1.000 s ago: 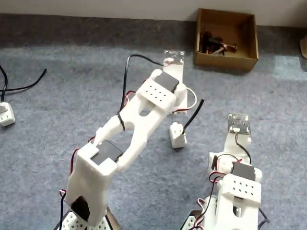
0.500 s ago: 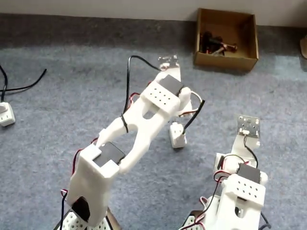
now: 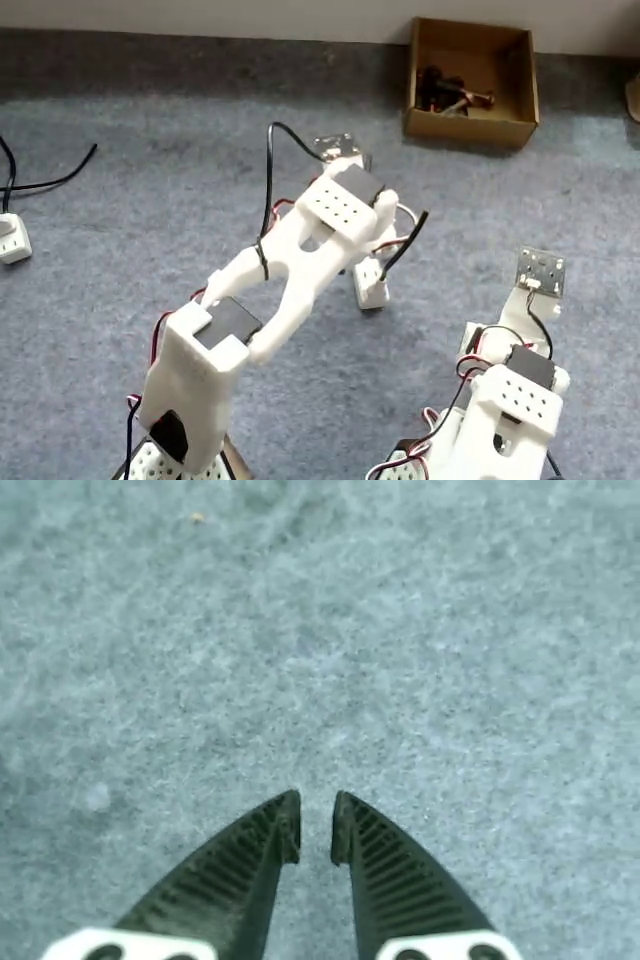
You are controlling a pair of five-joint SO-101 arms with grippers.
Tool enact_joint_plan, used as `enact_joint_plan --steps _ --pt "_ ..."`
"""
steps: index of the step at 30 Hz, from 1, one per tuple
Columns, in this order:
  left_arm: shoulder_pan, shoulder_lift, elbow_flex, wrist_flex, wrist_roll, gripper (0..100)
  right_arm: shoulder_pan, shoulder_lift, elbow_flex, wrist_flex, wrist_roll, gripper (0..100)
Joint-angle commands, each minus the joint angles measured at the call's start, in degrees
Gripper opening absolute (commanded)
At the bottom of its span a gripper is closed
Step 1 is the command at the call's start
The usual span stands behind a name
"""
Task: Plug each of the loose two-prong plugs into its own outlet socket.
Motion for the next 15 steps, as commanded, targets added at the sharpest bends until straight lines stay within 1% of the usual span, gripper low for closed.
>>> enact_joint_plan --steps 1,7,15 --pt "-0.84 -1.89 -0.31 0.18 0.26 23 0.48 -0.84 -0.22 -1.01 0.53 5.6" --pt "-0.4 -1.27 0.48 -0.18 0.18 23 0.48 -0.84 -0.22 -1.01 0.53 5.6" --pt "0.31 4.88 0.4 -3.6 0.09 23 0.48 -0.84 -0.22 -1.01 0.53 5.6"
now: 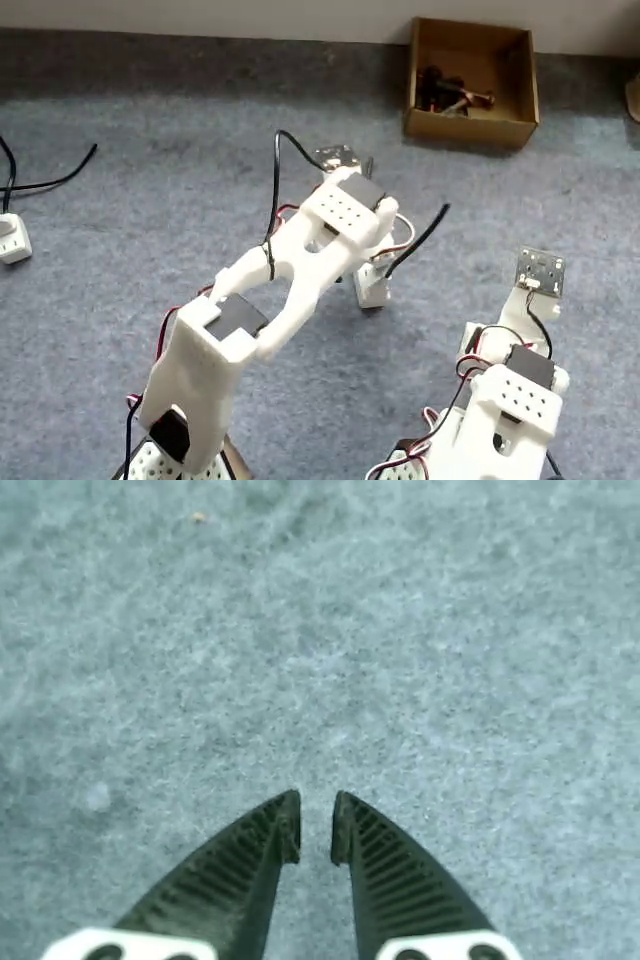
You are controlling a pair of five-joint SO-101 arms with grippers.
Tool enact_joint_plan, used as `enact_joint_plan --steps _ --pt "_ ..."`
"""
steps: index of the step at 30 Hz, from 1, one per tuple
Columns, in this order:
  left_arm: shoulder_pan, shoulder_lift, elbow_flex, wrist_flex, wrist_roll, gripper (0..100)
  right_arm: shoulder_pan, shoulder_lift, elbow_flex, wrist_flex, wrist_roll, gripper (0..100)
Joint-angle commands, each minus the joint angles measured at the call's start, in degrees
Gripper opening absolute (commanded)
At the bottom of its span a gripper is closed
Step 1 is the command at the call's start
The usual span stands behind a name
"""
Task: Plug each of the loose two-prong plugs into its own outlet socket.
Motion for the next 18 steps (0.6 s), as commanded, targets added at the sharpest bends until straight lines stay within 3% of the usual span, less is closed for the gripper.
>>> enact_joint_plan --steps 1,9,18 --pt "0.75 0.22 -0.66 -1.49 0.0 23 0.57 -0.84 -0.22 -1.01 0.53 5.6" --pt "3.47 -0.22 -1.63 -1.58 -7.3 23 0.57 -0.84 -0.22 -1.01 0.53 5.6" --pt "3.3 0.13 -4.35 -0.7 -7.74 23 0.57 -0.84 -0.22 -1.01 0.53 5.6"
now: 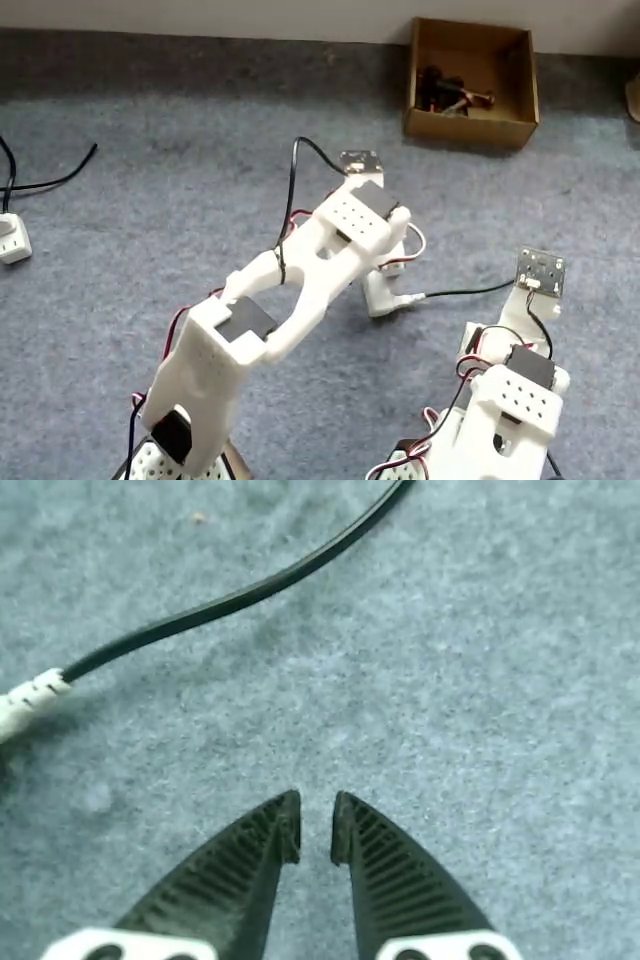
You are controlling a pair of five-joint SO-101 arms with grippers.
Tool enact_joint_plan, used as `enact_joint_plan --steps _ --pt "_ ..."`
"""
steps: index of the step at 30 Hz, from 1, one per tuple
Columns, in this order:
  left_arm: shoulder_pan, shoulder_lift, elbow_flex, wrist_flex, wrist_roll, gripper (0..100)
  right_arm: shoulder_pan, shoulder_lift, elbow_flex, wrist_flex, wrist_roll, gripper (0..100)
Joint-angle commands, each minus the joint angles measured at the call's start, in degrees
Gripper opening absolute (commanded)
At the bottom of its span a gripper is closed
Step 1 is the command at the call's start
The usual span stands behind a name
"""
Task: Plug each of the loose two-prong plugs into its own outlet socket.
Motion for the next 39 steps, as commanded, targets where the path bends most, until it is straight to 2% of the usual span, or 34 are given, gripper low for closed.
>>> enact_joint_plan --steps 1,14,24,31,39 --pt "0.66 -0.75 -2.68 0.26 -0.7 23 0.57 -0.84 -0.22 -1.01 0.53 5.6" --pt "2.33 -0.57 -2.24 0.09 -0.7 23 0.57 -0.84 -0.22 -1.01 0.53 5.6" --pt "2.51 -0.57 -2.33 0.09 -0.7 6 0.57 -0.84 -0.31 -1.01 0.53 5.6" --pt "2.51 -0.31 -2.15 0.09 -0.7 4 0.57 -0.84 -0.31 -1.01 0.53 5.6" --pt "1.89 6.55 -4.44 -1.93 -0.62 3 0.57 -0.84 -0.31 -1.01 0.53 5.6"
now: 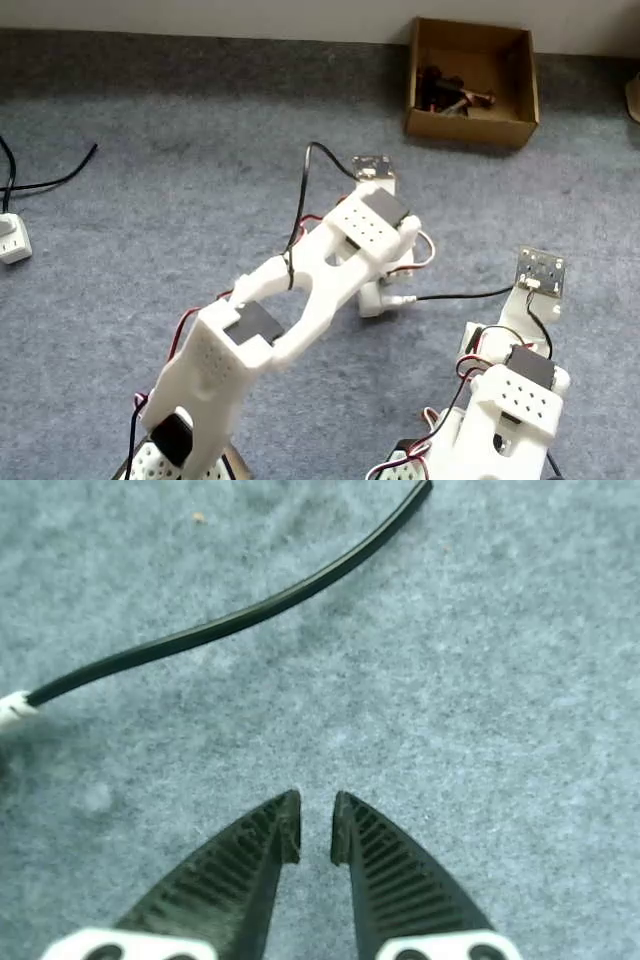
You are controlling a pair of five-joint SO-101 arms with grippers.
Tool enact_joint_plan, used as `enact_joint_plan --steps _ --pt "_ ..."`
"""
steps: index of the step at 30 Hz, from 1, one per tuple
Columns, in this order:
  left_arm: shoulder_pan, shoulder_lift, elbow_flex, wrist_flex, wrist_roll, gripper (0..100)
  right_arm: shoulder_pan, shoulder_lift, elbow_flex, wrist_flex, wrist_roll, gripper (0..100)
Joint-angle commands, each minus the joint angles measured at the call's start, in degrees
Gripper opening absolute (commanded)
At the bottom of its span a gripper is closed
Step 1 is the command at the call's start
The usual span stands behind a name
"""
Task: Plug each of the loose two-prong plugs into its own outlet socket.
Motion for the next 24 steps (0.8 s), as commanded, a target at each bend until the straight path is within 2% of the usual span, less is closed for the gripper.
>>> enact_joint_plan --steps 1,13,18,24 --pt "-0.22 1.45 -2.95 -0.97 -0.7 1 0.57 -0.84 -0.31 -1.01 0.53 5.6" --pt "-4.26 1.01 -8.48 5.89 -1.23 0 0.57 -0.84 -0.31 -1.01 0.53 5.6" --pt "-8.75 1.01 -10.15 6.07 -10.11 0 0.57 -0.84 -0.31 -1.01 0.62 5.6" --pt "-13.41 1.01 -15.96 12.22 -10.9 0 0.31 -0.84 -0.22 -1.01 0.62 5.6"
